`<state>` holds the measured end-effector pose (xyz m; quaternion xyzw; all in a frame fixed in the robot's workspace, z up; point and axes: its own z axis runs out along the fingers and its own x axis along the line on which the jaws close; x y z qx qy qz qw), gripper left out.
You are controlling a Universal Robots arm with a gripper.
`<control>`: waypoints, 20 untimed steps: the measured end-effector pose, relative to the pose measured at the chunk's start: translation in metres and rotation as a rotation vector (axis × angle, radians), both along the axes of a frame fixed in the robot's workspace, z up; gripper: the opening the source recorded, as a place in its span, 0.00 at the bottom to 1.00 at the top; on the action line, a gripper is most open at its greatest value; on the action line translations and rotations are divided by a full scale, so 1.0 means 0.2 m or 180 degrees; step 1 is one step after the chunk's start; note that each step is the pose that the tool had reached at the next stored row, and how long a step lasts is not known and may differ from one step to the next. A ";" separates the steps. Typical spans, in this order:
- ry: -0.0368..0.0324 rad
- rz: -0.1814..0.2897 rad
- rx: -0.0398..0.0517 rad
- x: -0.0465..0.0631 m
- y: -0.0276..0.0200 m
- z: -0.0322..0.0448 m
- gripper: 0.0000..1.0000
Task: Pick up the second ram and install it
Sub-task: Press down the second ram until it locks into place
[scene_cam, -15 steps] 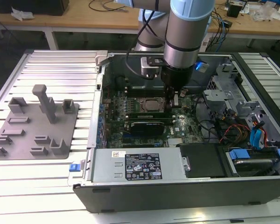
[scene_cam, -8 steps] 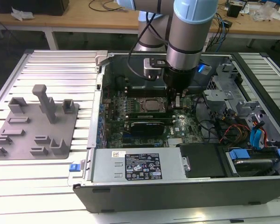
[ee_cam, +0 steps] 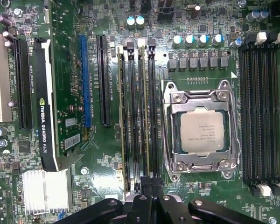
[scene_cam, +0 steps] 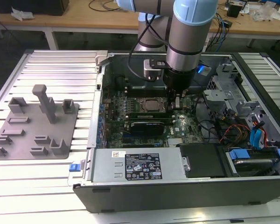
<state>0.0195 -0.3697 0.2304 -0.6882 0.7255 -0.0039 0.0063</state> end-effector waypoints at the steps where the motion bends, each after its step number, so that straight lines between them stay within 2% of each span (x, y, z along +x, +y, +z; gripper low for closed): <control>1: 0.0000 0.0000 0.0000 0.00 0.000 0.000 0.08; 7: 0.0000 0.0000 0.0001 0.00 0.000 -0.005 0.08; 13: 0.0000 0.0000 0.0000 0.00 0.000 0.098 0.08; 18: 0.0000 0.0000 0.0000 0.00 0.000 0.099 0.08; 20: -0.0005 0.0000 0.0003 -0.02 0.000 0.099 0.08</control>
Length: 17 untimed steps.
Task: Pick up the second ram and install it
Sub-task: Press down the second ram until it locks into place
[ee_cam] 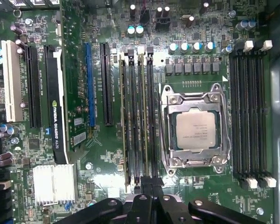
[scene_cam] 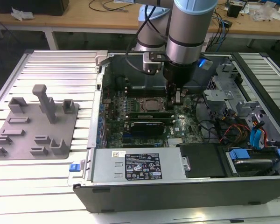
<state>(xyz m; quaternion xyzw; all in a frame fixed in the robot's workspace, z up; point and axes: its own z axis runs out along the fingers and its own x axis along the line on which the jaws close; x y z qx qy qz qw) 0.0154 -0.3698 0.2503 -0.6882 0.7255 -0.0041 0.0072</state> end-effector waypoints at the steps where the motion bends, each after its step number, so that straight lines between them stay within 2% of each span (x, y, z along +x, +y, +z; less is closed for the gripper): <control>1: -0.0009 0.0000 0.0001 -0.03 0.000 -0.001 0.08; 9: -0.0107 0.0000 0.0003 -0.35 0.000 -0.007 0.08; 12: -0.0120 0.0001 0.0003 -0.43 0.000 -0.009 0.08; 17: -0.0123 0.0000 -0.0005 -0.47 0.000 -0.038 0.08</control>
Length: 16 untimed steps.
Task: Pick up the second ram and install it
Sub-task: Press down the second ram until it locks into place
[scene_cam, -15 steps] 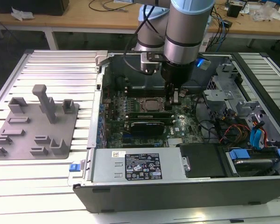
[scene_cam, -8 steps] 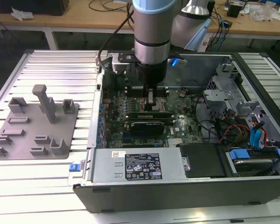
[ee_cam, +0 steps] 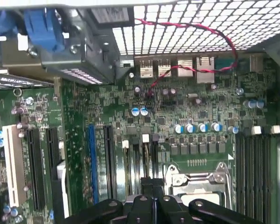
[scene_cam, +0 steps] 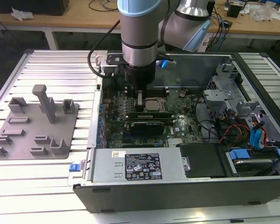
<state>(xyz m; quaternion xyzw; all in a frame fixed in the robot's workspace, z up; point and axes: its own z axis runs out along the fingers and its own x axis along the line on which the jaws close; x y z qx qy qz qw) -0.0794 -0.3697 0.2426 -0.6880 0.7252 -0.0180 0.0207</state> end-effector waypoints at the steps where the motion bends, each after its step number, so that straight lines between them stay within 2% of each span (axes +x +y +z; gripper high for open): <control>1: 0.0000 0.0000 -0.0001 0.00 0.000 -0.006 0.08; 3: 0.0000 0.0001 -0.0003 -0.01 0.000 -0.023 0.08; 9: 0.0000 0.0000 -0.0003 -0.01 0.000 -0.032 0.08; 16: -0.0003 0.0000 -0.0002 -0.01 0.000 -0.064 0.08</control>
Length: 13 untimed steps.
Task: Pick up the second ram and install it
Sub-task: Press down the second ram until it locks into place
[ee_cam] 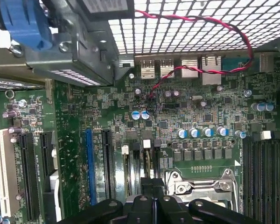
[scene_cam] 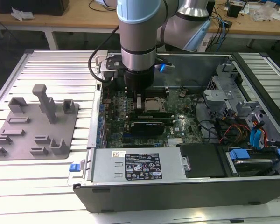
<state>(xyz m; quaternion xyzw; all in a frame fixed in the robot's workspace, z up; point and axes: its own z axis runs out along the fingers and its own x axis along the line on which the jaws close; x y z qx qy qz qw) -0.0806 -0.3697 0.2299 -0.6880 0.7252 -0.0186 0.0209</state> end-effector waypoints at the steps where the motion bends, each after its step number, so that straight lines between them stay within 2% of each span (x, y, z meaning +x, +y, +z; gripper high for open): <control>1: -0.0004 0.0000 0.0007 0.00 0.000 -0.007 0.08; 3: -0.0006 0.0000 0.0011 0.00 0.000 -0.004 0.08; 6: -0.0005 0.0000 0.0009 0.00 0.000 0.028 0.08; 8: -0.0005 0.0000 0.0009 0.00 0.000 0.104 0.08; 9: -0.0005 0.0000 0.0009 0.00 0.000 0.129 0.08; 13: -0.0005 0.0000 0.0009 0.02 0.000 0.130 0.08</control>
